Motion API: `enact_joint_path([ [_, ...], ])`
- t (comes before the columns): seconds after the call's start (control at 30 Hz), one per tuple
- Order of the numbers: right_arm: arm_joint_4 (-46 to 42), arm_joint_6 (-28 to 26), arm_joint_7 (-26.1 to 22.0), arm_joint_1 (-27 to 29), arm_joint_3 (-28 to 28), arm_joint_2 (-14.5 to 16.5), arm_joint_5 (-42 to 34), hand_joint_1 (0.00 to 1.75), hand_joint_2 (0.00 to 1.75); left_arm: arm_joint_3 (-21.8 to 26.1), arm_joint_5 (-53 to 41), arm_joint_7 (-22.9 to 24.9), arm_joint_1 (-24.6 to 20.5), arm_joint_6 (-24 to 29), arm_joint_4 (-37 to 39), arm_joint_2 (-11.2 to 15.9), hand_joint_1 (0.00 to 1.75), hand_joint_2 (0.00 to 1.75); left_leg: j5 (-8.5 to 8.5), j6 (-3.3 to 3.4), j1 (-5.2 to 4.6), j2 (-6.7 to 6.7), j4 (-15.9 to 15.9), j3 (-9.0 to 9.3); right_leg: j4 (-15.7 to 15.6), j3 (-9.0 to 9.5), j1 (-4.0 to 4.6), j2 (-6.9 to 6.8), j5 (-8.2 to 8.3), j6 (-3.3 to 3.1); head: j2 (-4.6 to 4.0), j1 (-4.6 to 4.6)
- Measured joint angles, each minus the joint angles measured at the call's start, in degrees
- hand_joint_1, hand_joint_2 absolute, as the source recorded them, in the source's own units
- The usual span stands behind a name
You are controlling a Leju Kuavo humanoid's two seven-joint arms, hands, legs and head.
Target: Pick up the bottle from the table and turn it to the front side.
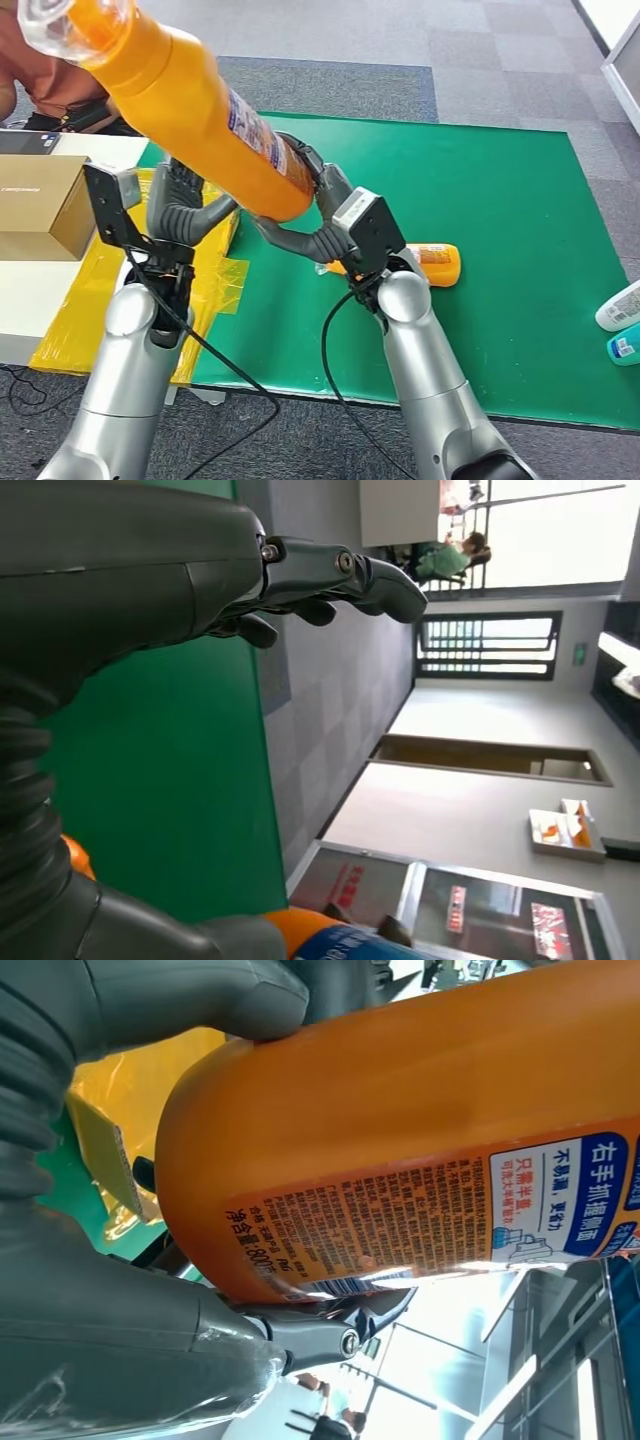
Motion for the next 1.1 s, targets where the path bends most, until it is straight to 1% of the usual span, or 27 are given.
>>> enact_joint_path([
  [0.13, 0.0, -0.1, 0.1, 0.1, 0.2, 0.0, 0.0, 1.75, 1.75, 0.1, 0.1, 0.4, 0.0, 0.1, -4.0, 0.1, 0.00, 1.75, 0.00, 0.00, 0.00, 0.00, 0.0, 0.00, 0.0, 0.01, 0.00, 0.00, 0.00, 0.00, 0.00, 0.01],
  [0.27, 0.0, 0.0, 0.2, 0.3, 0.6, 0.0, 0.1, 1.75, 1.75, 0.1, 0.2, 0.5, -0.2, 0.1, -6.1, 0.1, 0.00, 1.75, 0.00, 0.00, 0.00, 0.00, 0.0, -0.01, 0.0, 0.01, 0.00, 0.00, 0.00, 0.00, 0.00, 0.01],
  [0.47, 0.1, -0.1, 0.3, 0.3, 1.0, 0.0, 0.2, 1.75, 1.75, 0.0, 0.2, 0.1, -0.4, -0.3, -7.8, 0.1, 0.00, 1.75, 0.01, 0.00, 0.00, 0.00, 0.0, 0.00, 0.0, 0.00, 0.00, 0.00, 0.00, 0.00, 0.00, 0.00],
  [0.63, 0.5, -0.7, 0.3, 0.3, 0.7, 0.0, 0.6, 1.75, 1.75, -0.6, 0.7, 1.0, -0.5, -1.2, -9.5, 0.1, 0.00, 1.75, 0.00, 0.00, 0.00, 0.00, 0.0, -0.01, 0.0, 0.01, 0.00, 0.00, 0.00, 0.00, 0.00, 0.01],
  [0.73, 0.9, -1.2, 0.3, 0.3, 0.4, 0.0, 1.2, 1.75, 1.75, -1.5, -0.3, 1.2, -0.5, -0.6, -10.5, 0.1, 0.00, 1.75, 0.00, 0.00, 0.00, 0.00, 0.0, -0.01, 0.0, 0.01, 0.00, 0.00, 0.00, 0.00, 0.00, 0.01],
  [0.83, 1.1, -1.4, 0.2, 0.3, 0.1, -0.1, 1.9, 1.75, 1.75, -2.6, -1.5, 2.3, -0.4, 0.0, -11.7, 0.1, 0.00, 1.75, 0.00, 0.00, 0.00, 0.00, 0.0, -0.02, 0.0, 0.01, 0.00, 0.00, 0.00, 0.00, 0.00, 0.00],
  [1.1, 1.8, -2.1, 0.2, 0.3, -0.4, -0.2, 2.6, 1.75, 1.75, -3.2, -0.3, 2.8, -0.1, -0.2, -12.8, 0.4, 0.00, 1.75, 0.01, 0.00, 0.00, 0.00, 0.0, -0.02, 0.0, 0.00, 0.00, 0.00, 0.00, 0.00, 0.00, -0.01],
])
